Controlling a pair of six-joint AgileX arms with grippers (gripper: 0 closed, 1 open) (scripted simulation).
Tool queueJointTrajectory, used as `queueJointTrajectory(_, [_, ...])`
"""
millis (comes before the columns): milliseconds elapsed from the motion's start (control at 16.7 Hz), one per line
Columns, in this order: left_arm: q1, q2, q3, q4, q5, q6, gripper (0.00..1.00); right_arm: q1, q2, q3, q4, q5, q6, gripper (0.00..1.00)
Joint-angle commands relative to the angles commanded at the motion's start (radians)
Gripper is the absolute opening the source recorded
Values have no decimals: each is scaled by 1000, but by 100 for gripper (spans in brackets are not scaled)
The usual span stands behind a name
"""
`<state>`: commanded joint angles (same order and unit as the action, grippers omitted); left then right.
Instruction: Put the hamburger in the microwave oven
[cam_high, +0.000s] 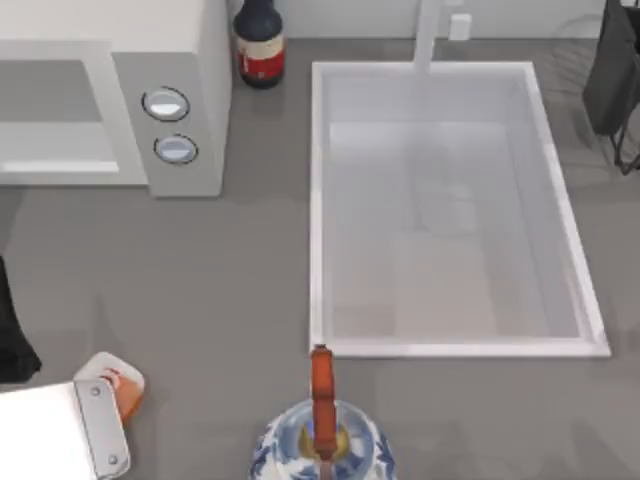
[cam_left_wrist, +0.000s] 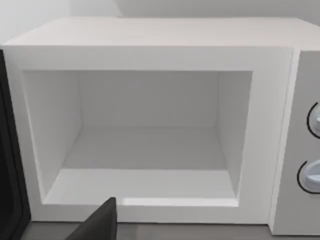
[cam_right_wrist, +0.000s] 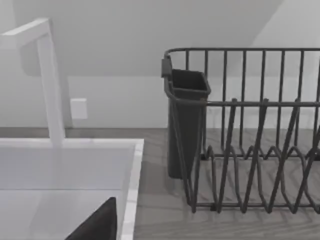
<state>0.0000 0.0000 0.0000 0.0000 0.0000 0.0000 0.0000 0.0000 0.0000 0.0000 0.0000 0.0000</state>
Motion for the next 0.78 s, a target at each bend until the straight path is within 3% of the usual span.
queueJointTrajectory(360, [-35, 107, 61, -89, 6, 33, 100, 0, 0, 0, 0, 0, 0, 100])
queueJointTrajectory(780, [-151, 649, 349, -434, 18, 128, 100, 0, 0, 0, 0, 0, 0, 100])
